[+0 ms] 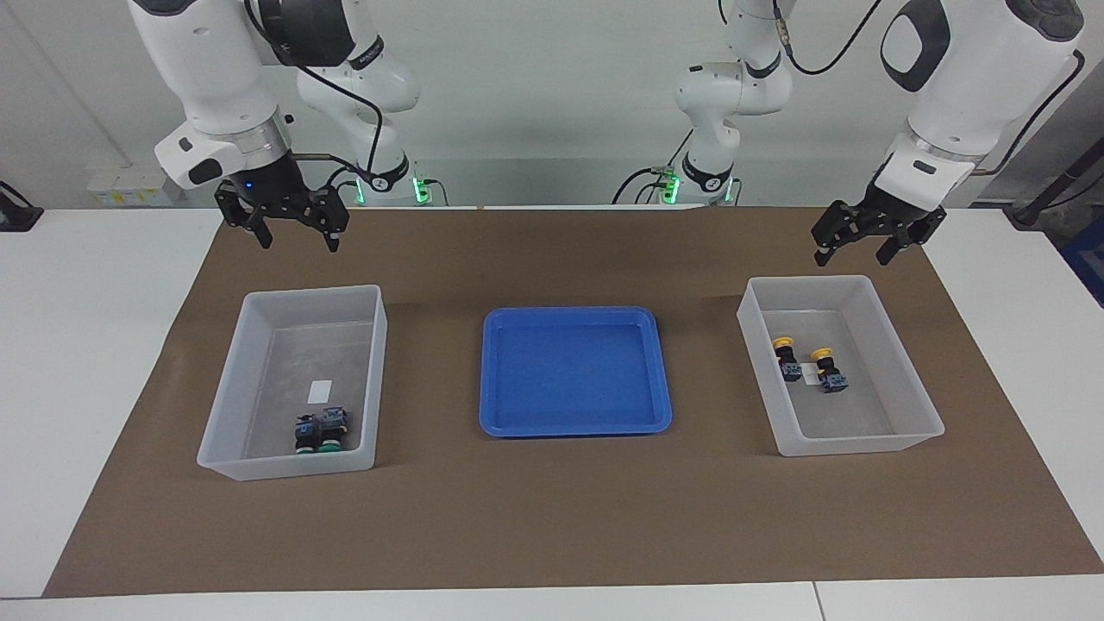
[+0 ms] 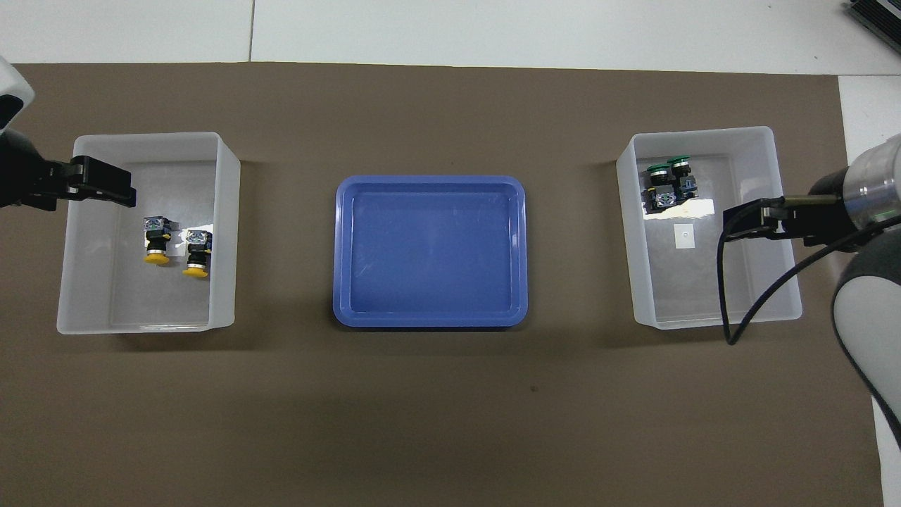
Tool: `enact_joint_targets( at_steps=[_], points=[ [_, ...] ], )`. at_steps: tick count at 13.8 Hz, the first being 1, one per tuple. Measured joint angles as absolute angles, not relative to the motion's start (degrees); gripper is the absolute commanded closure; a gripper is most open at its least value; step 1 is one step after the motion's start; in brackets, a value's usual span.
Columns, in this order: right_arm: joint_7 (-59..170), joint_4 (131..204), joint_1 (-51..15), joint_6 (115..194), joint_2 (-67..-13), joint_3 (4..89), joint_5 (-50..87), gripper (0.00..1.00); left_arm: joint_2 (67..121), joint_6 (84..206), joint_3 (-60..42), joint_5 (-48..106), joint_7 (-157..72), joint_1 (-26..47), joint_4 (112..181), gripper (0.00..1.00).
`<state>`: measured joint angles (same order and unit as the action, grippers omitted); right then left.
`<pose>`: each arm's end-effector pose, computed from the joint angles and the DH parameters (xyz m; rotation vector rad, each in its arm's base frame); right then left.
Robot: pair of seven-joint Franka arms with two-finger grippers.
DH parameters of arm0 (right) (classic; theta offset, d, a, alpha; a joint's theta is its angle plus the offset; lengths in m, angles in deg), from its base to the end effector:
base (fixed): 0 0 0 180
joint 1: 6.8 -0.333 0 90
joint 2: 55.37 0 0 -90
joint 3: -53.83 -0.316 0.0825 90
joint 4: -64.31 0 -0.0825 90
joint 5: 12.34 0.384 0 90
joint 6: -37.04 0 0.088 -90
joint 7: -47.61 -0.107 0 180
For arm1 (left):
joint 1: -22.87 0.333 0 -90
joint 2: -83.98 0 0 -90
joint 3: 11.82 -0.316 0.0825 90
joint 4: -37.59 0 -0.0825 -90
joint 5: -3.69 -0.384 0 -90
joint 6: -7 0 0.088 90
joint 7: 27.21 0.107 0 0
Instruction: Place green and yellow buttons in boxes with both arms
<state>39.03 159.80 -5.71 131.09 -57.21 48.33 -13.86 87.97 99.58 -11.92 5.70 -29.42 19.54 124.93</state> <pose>0.5481 0.0404 0.6030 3.1110 -0.1105 0.0158 0.5793 -0.0363 0.6111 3.1054 -0.0258 0.0313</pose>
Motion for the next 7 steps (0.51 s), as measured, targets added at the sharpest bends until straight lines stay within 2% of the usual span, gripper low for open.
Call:
enact_joint_targets(
  at_steps=[7],
  points=[
    [39.19, 159.95, -5.71, 131.16, -57.28, 48.32, -13.92, 0.00, 87.45, 99.60, -11.98, 5.70, -29.42, 20.18, 125.66, 0.00]
  ],
)
